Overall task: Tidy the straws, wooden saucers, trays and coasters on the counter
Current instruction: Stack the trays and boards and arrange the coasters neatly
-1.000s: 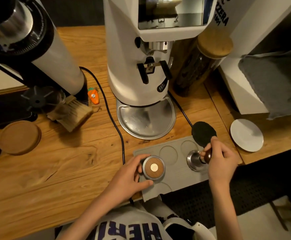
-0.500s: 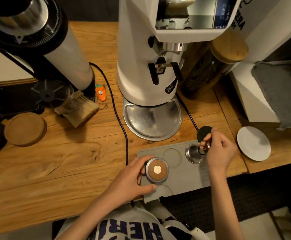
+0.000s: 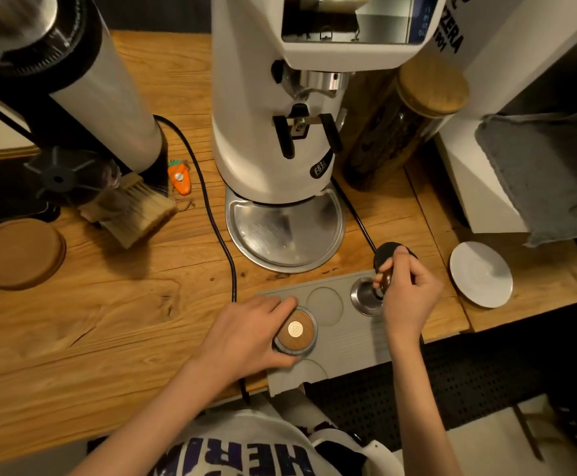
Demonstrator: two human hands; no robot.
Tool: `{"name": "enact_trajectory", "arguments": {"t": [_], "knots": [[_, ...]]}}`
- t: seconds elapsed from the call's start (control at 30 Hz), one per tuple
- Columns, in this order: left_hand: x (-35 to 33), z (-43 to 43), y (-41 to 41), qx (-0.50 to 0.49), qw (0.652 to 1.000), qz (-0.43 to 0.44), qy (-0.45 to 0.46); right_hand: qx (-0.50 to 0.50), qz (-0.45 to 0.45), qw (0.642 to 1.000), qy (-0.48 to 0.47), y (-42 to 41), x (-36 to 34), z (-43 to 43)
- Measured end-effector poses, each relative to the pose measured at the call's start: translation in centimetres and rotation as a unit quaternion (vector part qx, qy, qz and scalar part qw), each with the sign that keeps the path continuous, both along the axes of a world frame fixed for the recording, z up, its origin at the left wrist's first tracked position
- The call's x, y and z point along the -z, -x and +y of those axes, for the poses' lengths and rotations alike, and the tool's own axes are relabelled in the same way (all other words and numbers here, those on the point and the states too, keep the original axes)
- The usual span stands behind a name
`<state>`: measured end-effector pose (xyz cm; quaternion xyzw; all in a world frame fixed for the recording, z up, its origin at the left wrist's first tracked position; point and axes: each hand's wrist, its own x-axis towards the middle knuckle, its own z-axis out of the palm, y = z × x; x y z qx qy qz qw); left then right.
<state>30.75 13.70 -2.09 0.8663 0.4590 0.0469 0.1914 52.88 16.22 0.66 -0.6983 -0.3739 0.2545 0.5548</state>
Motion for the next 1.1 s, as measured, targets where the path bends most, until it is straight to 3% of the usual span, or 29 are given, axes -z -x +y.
{"name": "enact_trajectory", "arguments": {"t": [0.17, 0.4, 0.77, 1.1], "knots": [[0.0, 0.8, 0.1, 0.067, 0.997, -0.014, -0.023, 0.009, -0.007, 1.000, -0.014, 0.0, 0.5, 0.1], [-0.2, 2.8, -2.4, 0.020, 0.997, -0.081, -0.004, 0.013, -0.008, 1.000, -0.016, 0.0, 0.8, 0.0], [1.3, 5.0, -5.1, 0.059, 0.996, -0.057, -0.040, 0.024, 0.013, 0.999, -0.027, 0.2, 1.0, 0.2], [1.8, 4.0, -5.2, 0.013, 0.999, -0.033, -0.004, 0.021, 0.013, 0.999, -0.024, 0.1, 1.1, 0.1]]}}
